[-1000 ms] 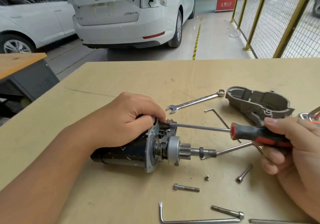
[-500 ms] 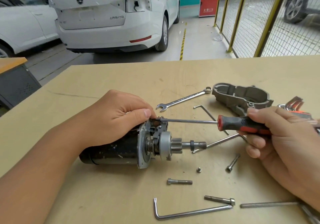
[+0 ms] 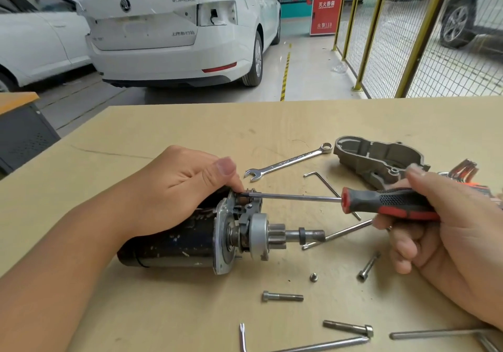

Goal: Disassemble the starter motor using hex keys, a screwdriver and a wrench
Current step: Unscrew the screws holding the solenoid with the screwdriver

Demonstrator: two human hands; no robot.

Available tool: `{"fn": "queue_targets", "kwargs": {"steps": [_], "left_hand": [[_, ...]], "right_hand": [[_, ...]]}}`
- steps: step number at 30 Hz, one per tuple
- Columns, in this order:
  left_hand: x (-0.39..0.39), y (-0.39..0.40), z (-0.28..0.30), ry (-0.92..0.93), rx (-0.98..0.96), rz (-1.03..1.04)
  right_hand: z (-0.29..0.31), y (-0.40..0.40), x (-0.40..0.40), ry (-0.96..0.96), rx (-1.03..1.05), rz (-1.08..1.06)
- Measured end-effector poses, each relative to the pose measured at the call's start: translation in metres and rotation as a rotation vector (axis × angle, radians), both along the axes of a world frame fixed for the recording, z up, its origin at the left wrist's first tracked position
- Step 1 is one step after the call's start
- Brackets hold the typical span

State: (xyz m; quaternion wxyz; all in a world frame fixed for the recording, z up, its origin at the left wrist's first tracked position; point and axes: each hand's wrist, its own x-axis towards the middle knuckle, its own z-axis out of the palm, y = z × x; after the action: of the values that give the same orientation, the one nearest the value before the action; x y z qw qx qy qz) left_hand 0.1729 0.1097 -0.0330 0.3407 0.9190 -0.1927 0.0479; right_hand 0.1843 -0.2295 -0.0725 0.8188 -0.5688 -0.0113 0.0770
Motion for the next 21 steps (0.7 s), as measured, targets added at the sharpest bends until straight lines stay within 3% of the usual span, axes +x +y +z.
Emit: {"fn": "queue_targets", "kwargs": {"steps": [4,12,21], "left_hand": [[0.0016,0.0020,0.0005,0.017,-0.002,-0.002],[0.0033,0.0058,0.0010,0.031,-0.020,-0.046],[0.0024,0.0080,0.0007,0.095,-0.087,0.032]], "right_hand": [[-0.0001,-0.0041,-0.0026,-0.046,-0.081,0.010],[-0.0036,-0.0101,-0.0005,-0.100,0.027,0.066],[-0.0056,-0.0090,-0.0014,-0.133,-0.106,0.029]]}}
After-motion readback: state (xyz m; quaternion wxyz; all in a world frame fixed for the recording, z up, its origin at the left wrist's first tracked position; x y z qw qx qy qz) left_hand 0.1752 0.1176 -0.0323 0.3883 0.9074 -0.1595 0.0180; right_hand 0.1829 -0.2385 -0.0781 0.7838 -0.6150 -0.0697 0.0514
